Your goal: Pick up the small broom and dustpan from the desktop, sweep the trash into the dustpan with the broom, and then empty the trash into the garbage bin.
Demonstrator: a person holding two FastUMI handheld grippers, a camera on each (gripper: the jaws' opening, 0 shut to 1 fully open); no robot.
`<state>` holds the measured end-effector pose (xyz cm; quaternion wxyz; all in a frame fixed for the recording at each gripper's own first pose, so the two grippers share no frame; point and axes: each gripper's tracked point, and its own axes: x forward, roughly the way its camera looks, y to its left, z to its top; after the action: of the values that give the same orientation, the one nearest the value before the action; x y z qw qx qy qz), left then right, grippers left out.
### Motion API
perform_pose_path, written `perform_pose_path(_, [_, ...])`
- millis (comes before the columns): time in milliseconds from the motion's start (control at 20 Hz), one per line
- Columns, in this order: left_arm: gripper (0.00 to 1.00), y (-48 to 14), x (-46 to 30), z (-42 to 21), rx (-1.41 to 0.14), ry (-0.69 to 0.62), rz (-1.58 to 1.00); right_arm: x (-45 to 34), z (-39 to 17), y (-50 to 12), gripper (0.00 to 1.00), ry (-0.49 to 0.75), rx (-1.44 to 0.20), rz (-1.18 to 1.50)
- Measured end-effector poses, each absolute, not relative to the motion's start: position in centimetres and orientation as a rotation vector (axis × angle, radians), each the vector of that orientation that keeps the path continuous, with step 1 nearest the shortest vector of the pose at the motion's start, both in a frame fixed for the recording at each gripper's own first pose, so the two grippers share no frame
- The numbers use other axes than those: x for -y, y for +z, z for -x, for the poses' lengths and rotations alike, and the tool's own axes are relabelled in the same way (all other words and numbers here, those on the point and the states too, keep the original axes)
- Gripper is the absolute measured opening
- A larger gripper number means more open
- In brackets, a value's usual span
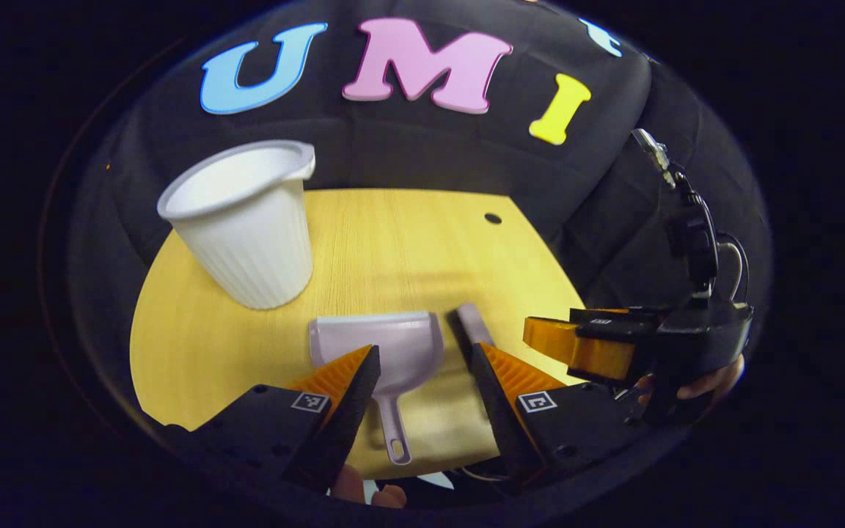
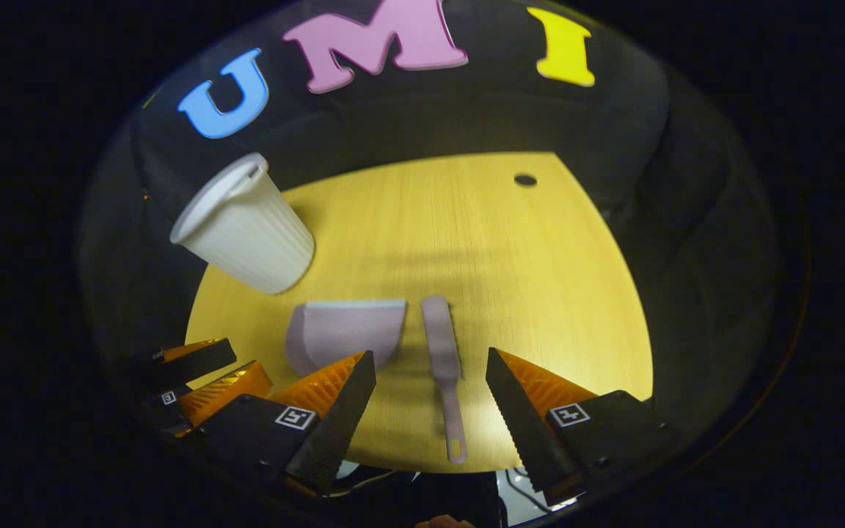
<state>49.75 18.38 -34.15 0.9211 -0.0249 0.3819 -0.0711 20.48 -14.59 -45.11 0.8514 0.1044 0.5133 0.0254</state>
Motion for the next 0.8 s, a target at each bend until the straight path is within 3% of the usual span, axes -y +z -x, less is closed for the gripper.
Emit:
perform_pose_path(50, [0.76,-31.8,-19.1,-50.1,-0.731,-0.116,0.025,14.6,-21.9,-42.3,0.99,0.04,-0.972,-0.222])
perform_pose_path(250, [0.76,-23.5,-20.7,-51.1,-0.459,-0.041,-0.082,15.5,-25.8,-33.8,0.98,0.018,-0.572,-0.203])
perform_pose_path(450, [0.75,-20.6,-21.6,-50.7,-0.274,0.026,-0.092,15.0,-25.7,-34.8,0.97,0.094,-0.32,-0.157])
perform_pose_path(650, [0.76,-21.6,-21.6,-51.7,-0.258,0.056,0.052,15.3,-25.8,-34.5,0.97,0.166,-0.203,-0.095])
perform_pose_path(800, [0.76,-20.6,-21.5,-51.5,-0.209,0.054,0.04,15.5,-25.9,-33.8,0.97,0.134,-0.214,-0.109])
